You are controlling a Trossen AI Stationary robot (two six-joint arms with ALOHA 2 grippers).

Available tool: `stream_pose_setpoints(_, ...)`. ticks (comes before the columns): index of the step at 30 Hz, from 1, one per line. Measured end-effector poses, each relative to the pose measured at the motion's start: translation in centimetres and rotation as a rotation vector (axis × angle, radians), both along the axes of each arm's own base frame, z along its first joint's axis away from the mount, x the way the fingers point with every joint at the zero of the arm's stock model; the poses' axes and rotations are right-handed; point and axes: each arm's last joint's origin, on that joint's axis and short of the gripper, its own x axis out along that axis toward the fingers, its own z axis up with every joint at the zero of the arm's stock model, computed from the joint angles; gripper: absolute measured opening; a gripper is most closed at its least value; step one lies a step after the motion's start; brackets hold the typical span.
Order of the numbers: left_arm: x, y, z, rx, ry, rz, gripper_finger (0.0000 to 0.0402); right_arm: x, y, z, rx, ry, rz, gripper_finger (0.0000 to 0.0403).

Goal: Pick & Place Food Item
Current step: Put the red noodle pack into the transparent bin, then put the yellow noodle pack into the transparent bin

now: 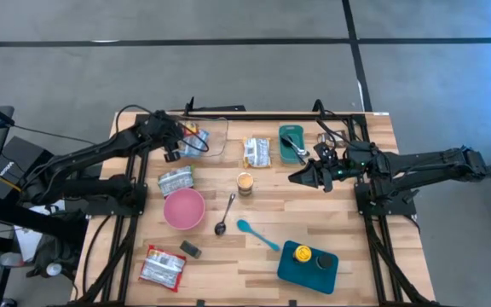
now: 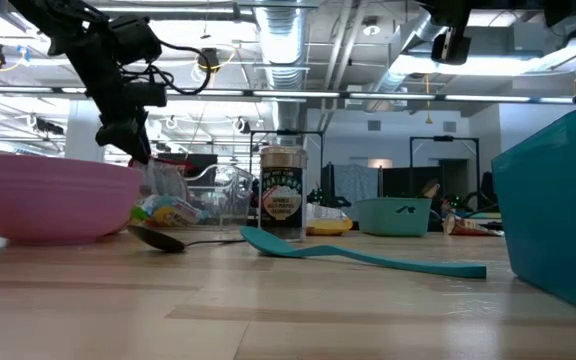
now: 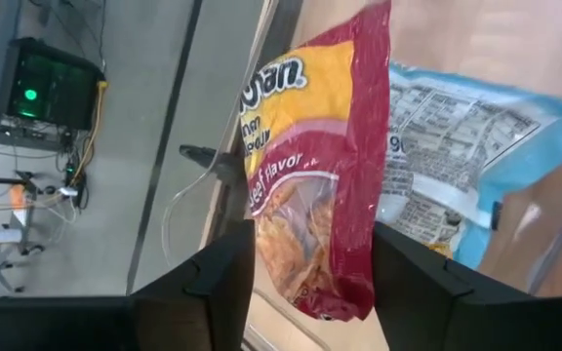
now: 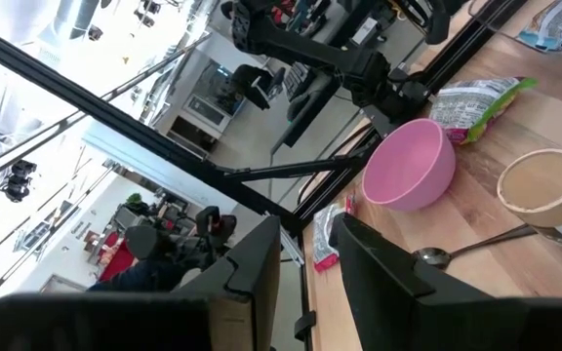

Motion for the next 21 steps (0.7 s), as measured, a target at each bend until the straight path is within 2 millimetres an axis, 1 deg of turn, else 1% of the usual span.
stream_pose_setpoints(12, 0.4, -1.1, 0.3, -0.040, -0.109, 0.048, 0.0172, 0.0, 0.0, 0.0, 0.000, 0.000, 0.000, 0.0102)
stream_pose_setpoints(21, 0.5, -2.1, 1.0, -0.039, -0.188, 0.044, 0.0170, 0.0, 0.0, 0.0, 0.000, 0.000, 0.000, 0.0102)
